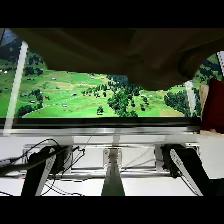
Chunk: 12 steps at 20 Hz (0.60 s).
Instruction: Fold the clothes and pants, and hang the long-sleeved shirts on hangers.
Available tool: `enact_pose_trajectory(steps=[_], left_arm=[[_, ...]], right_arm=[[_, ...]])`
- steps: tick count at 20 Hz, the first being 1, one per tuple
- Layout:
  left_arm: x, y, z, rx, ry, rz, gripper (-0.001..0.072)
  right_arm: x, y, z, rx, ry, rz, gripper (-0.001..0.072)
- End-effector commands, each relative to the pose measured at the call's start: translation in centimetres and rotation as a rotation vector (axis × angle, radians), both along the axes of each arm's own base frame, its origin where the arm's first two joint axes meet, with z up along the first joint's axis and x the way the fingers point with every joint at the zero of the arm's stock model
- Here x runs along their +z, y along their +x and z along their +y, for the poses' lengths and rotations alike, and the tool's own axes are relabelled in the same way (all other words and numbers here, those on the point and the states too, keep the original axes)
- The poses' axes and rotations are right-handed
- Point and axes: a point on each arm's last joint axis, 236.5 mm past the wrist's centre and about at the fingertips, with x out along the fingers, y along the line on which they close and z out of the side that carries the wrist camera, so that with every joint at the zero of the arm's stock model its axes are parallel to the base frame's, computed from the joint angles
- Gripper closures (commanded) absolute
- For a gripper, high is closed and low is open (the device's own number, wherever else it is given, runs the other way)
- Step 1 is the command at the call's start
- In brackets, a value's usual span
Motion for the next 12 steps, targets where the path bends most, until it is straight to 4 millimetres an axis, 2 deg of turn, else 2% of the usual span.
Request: enact_pose_trajectory(steps=[1,3,4,5,7,9,11,12], left_arm=[[7.9,-10.3,0.0,0.113,0.019,-0.343,0.0698],[9.0,-12.3,-0.1,0.128,0.017,-0.404,0.0698],[9.0,-12.2,0.0,0.129,0.015,-0.403,0.0698],[8.6,-11.3,0.2,0.126,0.014,-0.383,0.0699],[6.3,-7.2,0.5,0.097,0.005,-0.266,0.0699],[1.2,-0.5,0.8,0.021,-0.054,-0.04,0.0699],[-7.6,6.9,0.5,-0.072,-0.085,0.284,0.0699],[-12.1,9.6,0.4,-0.115,-0.098,0.432,0.0699]], right_arm=[[9.1,-8.0,1.2,0.041,0.044,-0.315,0.0702],[11.1,-10.1,1.0,0.031,0.048,-0.405,0.0702],[11.2,-10.3,1.0,0.03,0.049,-0.41,0.0702],[10.7,-9.6,1.1,0.032,0.048,-0.388,0.0702],[8.4,-6.5,1.3,0.045,0.052,-0.279,0.0702],[3.8,-1.7,1.9,0.076,0.055,-0.081,0.0702],[-3.3,3.7,2.3,0.105,0.051,0.19,0.0702],[-7.3,6.1,2.5,0.121,0.051,0.337,0.0702]])
